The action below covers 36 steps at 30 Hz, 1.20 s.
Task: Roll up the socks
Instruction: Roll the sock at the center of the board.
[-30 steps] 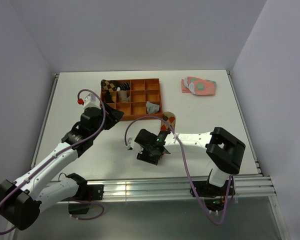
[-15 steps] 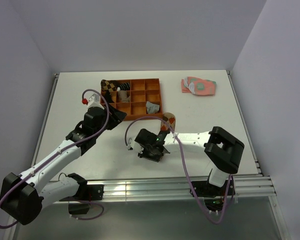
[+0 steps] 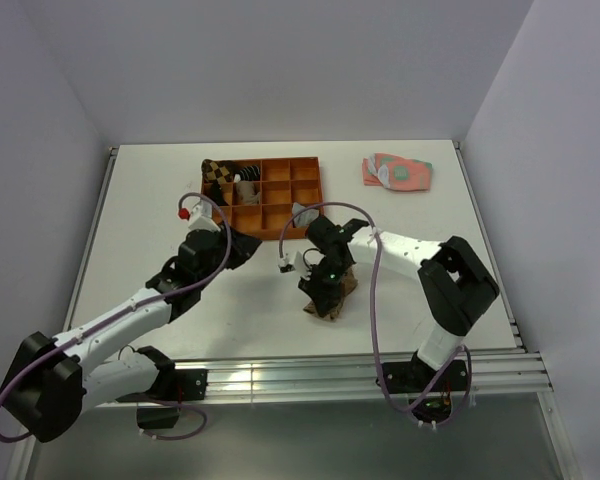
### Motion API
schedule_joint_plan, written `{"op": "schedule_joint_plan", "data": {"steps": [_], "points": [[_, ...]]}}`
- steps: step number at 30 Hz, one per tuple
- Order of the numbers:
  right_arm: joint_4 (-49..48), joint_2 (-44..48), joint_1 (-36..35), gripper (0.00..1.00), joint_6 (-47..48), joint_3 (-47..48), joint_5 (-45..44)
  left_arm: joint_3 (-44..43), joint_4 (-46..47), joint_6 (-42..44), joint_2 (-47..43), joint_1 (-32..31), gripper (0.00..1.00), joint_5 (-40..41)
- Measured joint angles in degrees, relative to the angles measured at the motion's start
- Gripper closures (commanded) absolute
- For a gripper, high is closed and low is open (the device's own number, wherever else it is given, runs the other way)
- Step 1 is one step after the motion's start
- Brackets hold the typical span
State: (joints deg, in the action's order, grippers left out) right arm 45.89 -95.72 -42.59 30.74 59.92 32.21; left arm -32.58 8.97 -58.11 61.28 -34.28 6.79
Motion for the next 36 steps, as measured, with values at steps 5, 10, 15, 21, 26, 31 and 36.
{"op": "schedule_joint_plan", "data": {"steps": [5, 10, 15, 21, 26, 31, 36], "points": [[7.93, -3.39, 3.96, 0.81, 6.84, 4.15, 9.62, 7.02, 9.79, 0.31, 1.38, -4.59, 0.82, 0.61], [14.19, -10.49, 8.07, 0.81, 11.39, 6.93, 15.43, 10.45, 19.28, 2.86, 7.34, -9.53, 0.81, 0.50], [14.99, -13.99, 11.58, 0.82, 10.64, 6.95, 15.85, 10.10, 28.00, 6.54, 15.08, -13.49, 0.76, -1.73], [14.97, -15.06, 13.81, 0.82, 8.57, 6.95, 15.96, 6.91, 32.92, 9.25, 23.41, -17.53, 0.72, -3.69], [13.92, -17.00, 14.88, 0.82, 6.45, 6.95, 15.17, 4.83, 36.48, 10.45, 28.52, -19.39, 0.68, -5.99], [12.85, -17.77, 14.91, 0.82, 4.55, 6.95, 14.27, 3.41, 38.21, 11.74, 32.87, -21.05, 0.62, -8.11], [12.46, -17.99, 14.91, 0.82, 3.32, 6.95, 13.57, 3.41, 39.43, 12.24, 35.65, -21.59, 0.58, -10.16]]}}
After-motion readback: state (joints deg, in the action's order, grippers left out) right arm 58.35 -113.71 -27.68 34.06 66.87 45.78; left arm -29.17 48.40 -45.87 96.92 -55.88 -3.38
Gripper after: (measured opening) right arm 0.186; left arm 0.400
